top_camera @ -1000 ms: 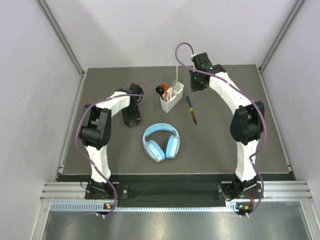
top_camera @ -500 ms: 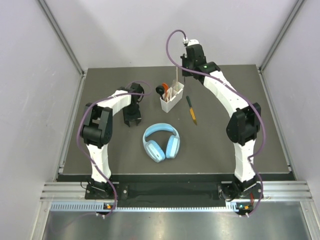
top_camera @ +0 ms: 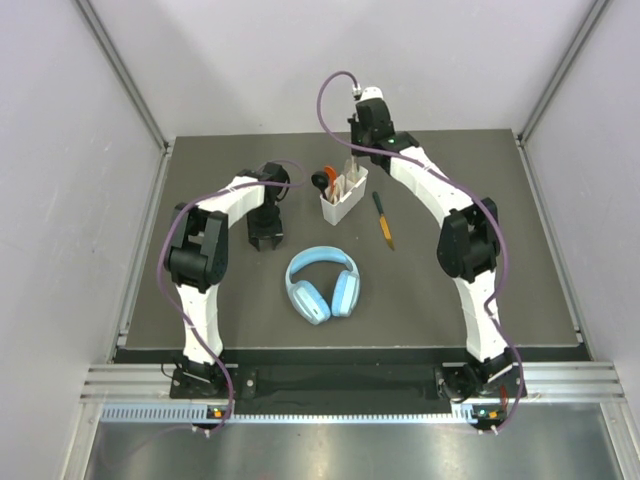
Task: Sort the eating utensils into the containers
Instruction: Place the knife in the storage box.
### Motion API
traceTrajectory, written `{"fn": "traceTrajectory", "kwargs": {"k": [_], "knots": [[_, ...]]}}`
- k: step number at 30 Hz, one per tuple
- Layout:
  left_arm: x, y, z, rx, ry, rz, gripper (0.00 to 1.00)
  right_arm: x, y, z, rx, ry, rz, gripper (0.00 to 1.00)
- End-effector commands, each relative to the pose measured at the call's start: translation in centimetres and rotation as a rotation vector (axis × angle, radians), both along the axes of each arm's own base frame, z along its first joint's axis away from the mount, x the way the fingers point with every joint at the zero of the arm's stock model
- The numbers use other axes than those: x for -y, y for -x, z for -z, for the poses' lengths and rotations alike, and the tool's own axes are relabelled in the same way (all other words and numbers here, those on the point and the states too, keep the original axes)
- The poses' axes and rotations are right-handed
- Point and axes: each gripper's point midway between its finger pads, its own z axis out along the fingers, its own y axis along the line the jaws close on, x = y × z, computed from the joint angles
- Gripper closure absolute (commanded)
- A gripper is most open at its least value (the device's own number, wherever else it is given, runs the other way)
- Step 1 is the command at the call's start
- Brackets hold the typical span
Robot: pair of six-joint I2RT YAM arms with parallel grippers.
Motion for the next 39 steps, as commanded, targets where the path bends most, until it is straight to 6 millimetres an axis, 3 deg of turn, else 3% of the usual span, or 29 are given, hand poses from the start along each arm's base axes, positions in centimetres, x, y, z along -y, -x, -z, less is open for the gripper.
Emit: {"fn": "traceTrajectory", "kwargs": {"k": [1,14,19,21,23,28,33,39], "knots": [[-0.2,-0.7,1.3,0.0,-0.007,-0.005,0.52,-1.7,-0.8,-2.5,0.088,-0.037,-0.002,1.0],[0.1,-0.9,1.3,0.004,0.004,-0.007,0.52,-0.9,1.2,1.3,0.017,0.035,0.003,1.0],[-0.1,-0.8,1.1,0.007,-0.001,-0.008,0.52,-0.9,1.3,1.6,0.018,0.025,0.008,1.0],[-0.1,-0.8,1.0,0.011,-0.003,-0.008,0.52,-0.8,1.3,1.7,0.016,0.026,0.013,0.96],[-0.2,-0.7,1.0,0.011,-0.005,-0.005,0.52,-0.8,1.4,1.7,0.013,0.026,0.012,0.86],[-0.3,-0.5,1.1,0.011,-0.005,-0.005,0.52,-0.4,1.7,1.0,0.022,0.02,0.018,0.78],[-0.3,-0.3,1.3,0.006,-0.003,-0.008,0.52,0.1,2.0,-0.2,0.044,0.007,0.031,0.76],[-0.2,-0.5,1.2,0.011,0.002,-0.008,0.52,1.6,2.7,-3.2,0.085,-0.008,0.058,0.7]]}}
